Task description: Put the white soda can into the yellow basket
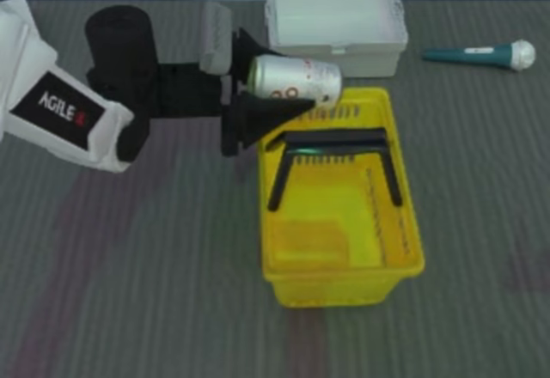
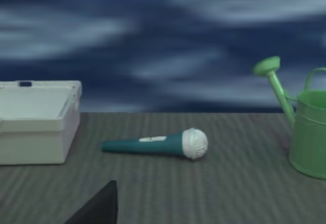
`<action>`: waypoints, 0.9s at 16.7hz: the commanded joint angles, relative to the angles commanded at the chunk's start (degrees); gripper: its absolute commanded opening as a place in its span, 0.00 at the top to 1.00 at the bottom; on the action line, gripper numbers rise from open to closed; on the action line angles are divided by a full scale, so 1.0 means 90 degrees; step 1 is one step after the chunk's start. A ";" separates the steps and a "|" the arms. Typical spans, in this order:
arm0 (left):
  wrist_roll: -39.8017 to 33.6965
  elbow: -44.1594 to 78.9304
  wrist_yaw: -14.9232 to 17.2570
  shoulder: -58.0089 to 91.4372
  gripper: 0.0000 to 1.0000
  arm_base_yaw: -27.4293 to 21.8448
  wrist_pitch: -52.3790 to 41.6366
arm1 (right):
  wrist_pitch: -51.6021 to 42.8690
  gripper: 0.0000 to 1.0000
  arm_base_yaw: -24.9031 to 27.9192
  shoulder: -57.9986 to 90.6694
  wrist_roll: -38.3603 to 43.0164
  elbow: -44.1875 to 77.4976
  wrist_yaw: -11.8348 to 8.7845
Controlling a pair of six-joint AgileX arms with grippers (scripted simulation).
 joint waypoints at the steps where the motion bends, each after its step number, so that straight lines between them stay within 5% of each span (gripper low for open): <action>1: 0.0000 0.0000 0.0000 0.0000 0.32 0.0000 0.0000 | 0.0000 0.00 0.0000 0.0000 0.0000 0.0000 0.0000; 5: 0.0000 0.0000 0.0000 0.0000 0.02 0.0000 0.0000 | 0.0000 0.00 0.0000 0.0000 0.0000 0.0000 0.0000; 15: 0.0006 0.0008 -0.0013 -0.0020 0.00 -0.0020 -0.0012 | 0.0000 0.00 0.0000 0.0000 0.0000 0.0000 0.0000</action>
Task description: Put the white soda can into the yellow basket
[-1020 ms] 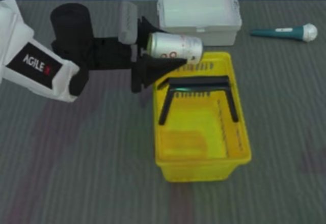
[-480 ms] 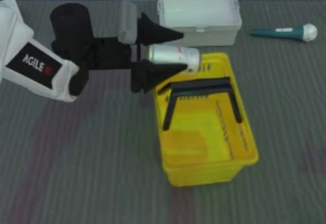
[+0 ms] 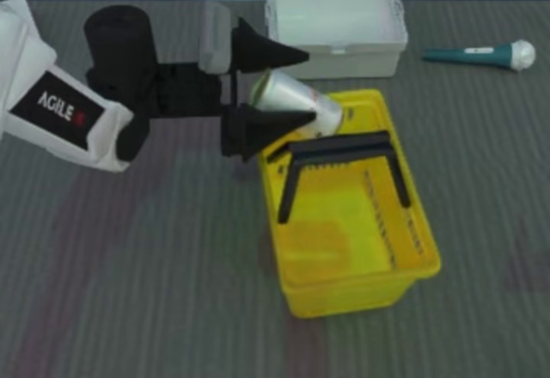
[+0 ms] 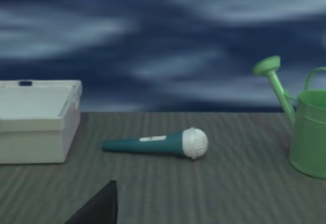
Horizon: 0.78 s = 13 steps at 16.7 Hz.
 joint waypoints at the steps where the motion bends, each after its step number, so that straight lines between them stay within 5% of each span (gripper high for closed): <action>1: -0.0027 -0.0030 -0.0045 -0.0061 0.00 0.0018 -0.0038 | -0.0060 0.00 0.0036 0.0063 -0.0043 0.0063 -0.0009; 6: -0.0425 -0.0641 -0.0905 -0.1360 0.00 0.0331 -0.0762 | -0.1136 0.00 0.0602 0.1363 -0.0803 0.1351 -0.0081; 13: -0.0959 -0.2416 -0.3203 -0.5528 0.00 0.1053 -0.2574 | -0.3954 0.00 0.1853 0.5482 -0.2717 0.5351 -0.0045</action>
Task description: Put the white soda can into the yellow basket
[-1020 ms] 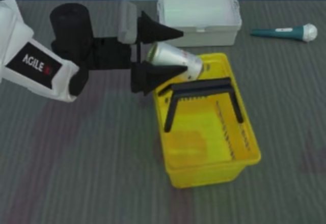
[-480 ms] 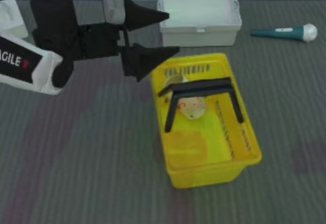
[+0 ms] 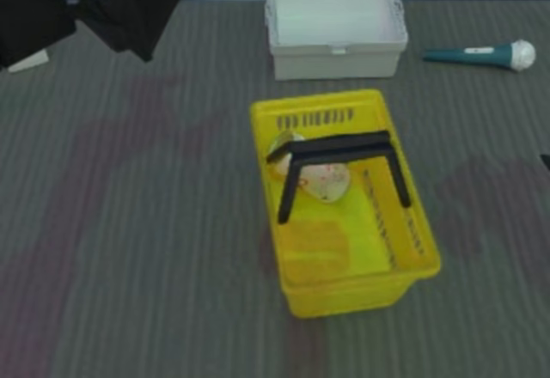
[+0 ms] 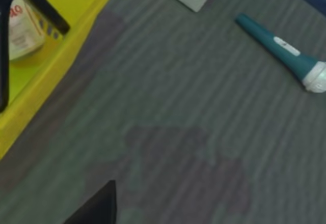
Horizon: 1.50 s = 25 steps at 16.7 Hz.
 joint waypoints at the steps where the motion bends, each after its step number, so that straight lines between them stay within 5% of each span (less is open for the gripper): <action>1: -0.0026 -0.0337 -0.0383 -0.0733 0.00 0.0106 -0.0306 | -0.0441 0.00 0.0188 0.0664 -0.0296 0.0647 0.0013; 8: 0.0158 -0.3008 -0.2995 -0.5851 0.00 0.0715 -0.2491 | -0.3532 0.00 0.1527 0.5434 -0.2382 0.5241 0.0084; 13: 0.0507 -0.4653 -0.4365 -0.8296 0.00 0.0950 -0.3676 | -0.5055 0.00 0.2232 0.7746 -0.3430 0.7493 0.0079; 17: 0.0684 -0.5257 -0.4835 -0.9033 0.00 0.1015 -0.4072 | -0.5593 0.00 0.2496 0.8516 -0.3808 0.8222 0.0065; 25: 0.0693 -0.5282 -0.4853 -0.9061 0.00 0.1017 -0.4087 | -0.5417 0.00 0.2500 0.8518 -0.3830 0.8022 0.0064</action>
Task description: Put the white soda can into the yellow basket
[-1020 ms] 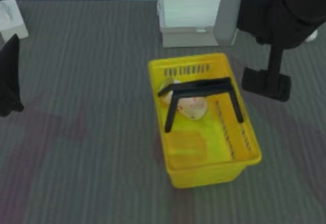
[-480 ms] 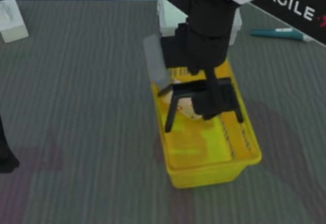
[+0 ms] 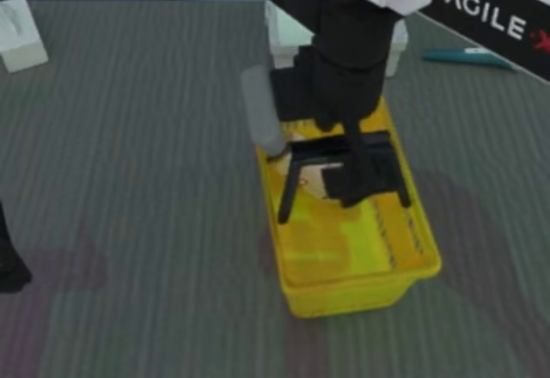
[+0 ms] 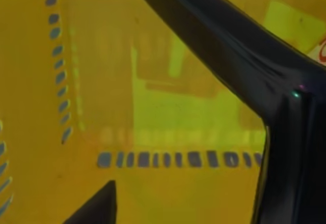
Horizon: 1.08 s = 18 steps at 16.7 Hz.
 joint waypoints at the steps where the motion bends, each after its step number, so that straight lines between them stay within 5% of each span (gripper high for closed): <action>1: 0.0000 0.0000 0.0000 0.0000 0.00 0.0000 0.0000 | 0.0114 0.00 0.0005 -0.0018 0.0002 -0.0132 0.0000; 7: 0.0000 0.0000 0.0000 0.0000 0.00 0.0000 0.0000 | 0.0360 0.00 0.0012 -0.0054 0.0009 -0.0416 -0.0001; 18: 0.0000 0.0000 0.0000 0.0000 0.00 0.0000 0.0000 | 0.0360 0.83 0.0012 -0.0054 0.0009 -0.0416 -0.0001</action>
